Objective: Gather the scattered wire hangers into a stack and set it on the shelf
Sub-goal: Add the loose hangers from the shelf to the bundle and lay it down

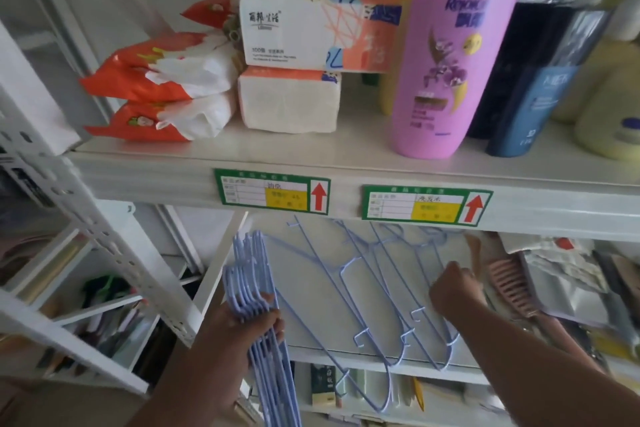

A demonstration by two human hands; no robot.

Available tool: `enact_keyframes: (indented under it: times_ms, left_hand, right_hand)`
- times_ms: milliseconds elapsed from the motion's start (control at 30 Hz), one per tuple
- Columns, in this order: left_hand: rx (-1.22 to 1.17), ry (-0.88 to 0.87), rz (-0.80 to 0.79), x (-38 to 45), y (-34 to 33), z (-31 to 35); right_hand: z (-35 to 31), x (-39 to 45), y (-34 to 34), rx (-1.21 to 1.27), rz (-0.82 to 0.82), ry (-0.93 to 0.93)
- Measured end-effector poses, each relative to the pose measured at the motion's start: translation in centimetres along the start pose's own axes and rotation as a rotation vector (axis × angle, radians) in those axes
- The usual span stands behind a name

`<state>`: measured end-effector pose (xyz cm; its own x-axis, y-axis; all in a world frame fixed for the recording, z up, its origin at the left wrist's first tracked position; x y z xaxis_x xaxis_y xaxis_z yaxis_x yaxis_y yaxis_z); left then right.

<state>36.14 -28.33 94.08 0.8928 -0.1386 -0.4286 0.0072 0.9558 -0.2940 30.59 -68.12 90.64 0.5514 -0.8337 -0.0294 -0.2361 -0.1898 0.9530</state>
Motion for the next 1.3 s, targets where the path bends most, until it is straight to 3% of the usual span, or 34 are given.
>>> enact_keyframes:
  times_ms: [100,233,400,600,900,1133,1300]
  left_hand:
    - [-0.022,-0.021,-0.013,-0.3,0.1,0.4]
    - [-0.035,-0.033,-0.001,-0.4,0.3,0.3]
    - [-0.054,-0.021,-0.014,-0.5,0.4,0.4]
    - [-0.057,-0.004,-0.006,-0.8,0.0,0.4]
    - [-0.117,0.138,-0.145,-0.8,-0.7,0.7]
    - [-0.053,0.051,-0.110,-1.0,-0.6,0.8]
    - [0.042,-0.005,-0.082,-1.3,-0.3,1.2]
  right_hand:
    - [0.6,1.2,-1.1,0.011,-0.018,0.007]
    - [-1.0,1.3,-0.8,0.098,-0.211,-0.076]
    - [-3.0,0.1,-0.2,0.528,-0.303,-0.249]
    - [-6.5,-4.2,1.3,0.845,-0.483,-0.131]
    - [-10.7,-14.0,4.5,0.758,-0.587,0.213]
    - [-12.5,-20.8,3.7,0.578,-0.731,0.407]
    - [-12.6,-22.7,2.3,0.377,-0.621,0.571]
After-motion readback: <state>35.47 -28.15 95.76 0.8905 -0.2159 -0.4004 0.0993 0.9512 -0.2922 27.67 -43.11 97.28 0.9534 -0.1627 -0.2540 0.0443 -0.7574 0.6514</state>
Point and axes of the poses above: each hand's wrist, its own x-axis towards the middle knuckle, its own y-axis out of the back of the hand, z = x × y, the point moved 4 cm from there along x, towards the middle knuckle, and after that the axes turned 11 degrees about z, right-handed, at the moved point
